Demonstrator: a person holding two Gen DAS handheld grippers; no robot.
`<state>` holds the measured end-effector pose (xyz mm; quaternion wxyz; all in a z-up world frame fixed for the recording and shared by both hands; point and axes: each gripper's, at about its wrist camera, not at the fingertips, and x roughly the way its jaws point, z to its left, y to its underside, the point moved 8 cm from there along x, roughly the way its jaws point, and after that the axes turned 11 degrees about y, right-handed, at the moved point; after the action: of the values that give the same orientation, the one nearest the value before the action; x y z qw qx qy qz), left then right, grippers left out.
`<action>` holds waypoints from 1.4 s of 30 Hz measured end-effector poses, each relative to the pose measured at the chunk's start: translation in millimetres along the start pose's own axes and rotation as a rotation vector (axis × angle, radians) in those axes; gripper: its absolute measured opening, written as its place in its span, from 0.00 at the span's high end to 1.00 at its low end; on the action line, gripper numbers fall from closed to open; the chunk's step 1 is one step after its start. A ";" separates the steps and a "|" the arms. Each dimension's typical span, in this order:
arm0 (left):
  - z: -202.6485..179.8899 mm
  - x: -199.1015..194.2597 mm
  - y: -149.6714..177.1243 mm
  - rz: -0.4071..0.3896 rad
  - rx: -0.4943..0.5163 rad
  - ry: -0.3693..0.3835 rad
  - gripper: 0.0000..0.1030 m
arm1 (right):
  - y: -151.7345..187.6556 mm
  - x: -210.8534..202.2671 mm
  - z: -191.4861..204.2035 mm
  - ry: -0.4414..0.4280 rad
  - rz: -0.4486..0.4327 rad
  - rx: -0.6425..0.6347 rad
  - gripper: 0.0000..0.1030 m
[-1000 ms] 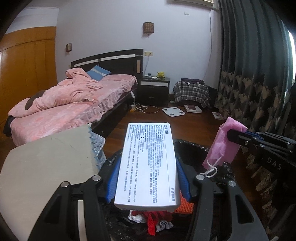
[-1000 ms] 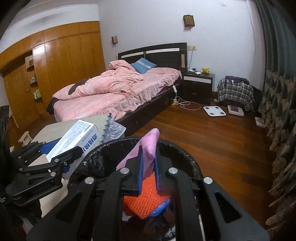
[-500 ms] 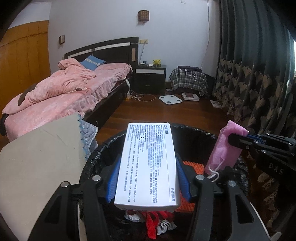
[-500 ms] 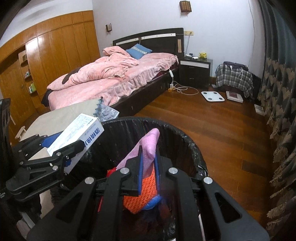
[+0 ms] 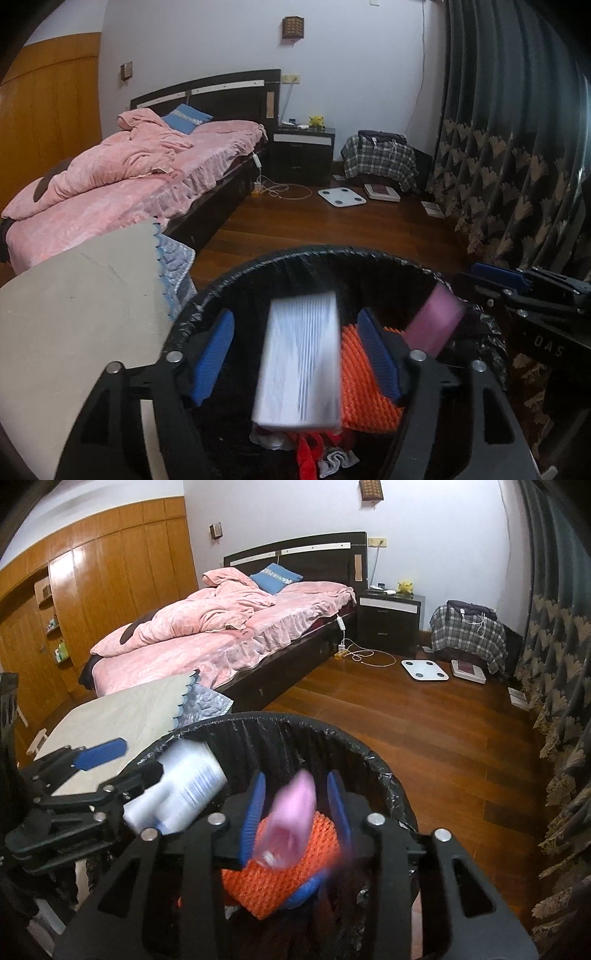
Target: Collect trash
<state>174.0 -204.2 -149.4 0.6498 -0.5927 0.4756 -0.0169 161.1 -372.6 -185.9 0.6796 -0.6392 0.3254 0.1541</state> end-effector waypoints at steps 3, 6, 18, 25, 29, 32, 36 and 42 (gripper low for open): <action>7.6 -6.9 -2.7 -0.010 -0.009 -0.018 0.29 | -1.9 -2.9 -1.2 0.008 -0.010 0.005 0.40; 16.4 -18.6 -5.4 -0.027 -0.017 -0.043 0.21 | -4.8 -8.9 -0.9 0.020 -0.024 0.006 0.13; 34.6 -78.5 -7.5 -0.068 -0.047 -0.116 0.06 | -17.7 -47.5 20.7 -0.047 -0.042 0.018 0.05; 38.8 -111.4 1.8 -0.083 -0.080 -0.164 0.06 | -22.9 -81.4 46.1 -0.088 -0.062 0.001 0.05; 41.4 -132.5 6.5 -0.099 -0.080 -0.191 0.06 | -23.5 -94.2 57.0 -0.105 -0.063 -0.006 0.05; 42.8 -146.8 9.0 -0.116 -0.091 -0.204 0.06 | -24.2 -105.2 66.3 -0.118 -0.072 -0.018 0.05; 40.9 -158.8 9.1 -0.130 -0.086 -0.218 0.06 | -24.3 -116.6 77.3 -0.131 -0.086 -0.035 0.05; 39.6 -175.3 10.1 -0.151 -0.081 -0.233 0.06 | -23.4 -131.9 90.3 -0.146 -0.108 -0.057 0.05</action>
<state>98.0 -68.6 -58.7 0.6730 -0.6505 0.3513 0.0226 100.1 -261.0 -86.3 0.6904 -0.6618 0.2355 0.1729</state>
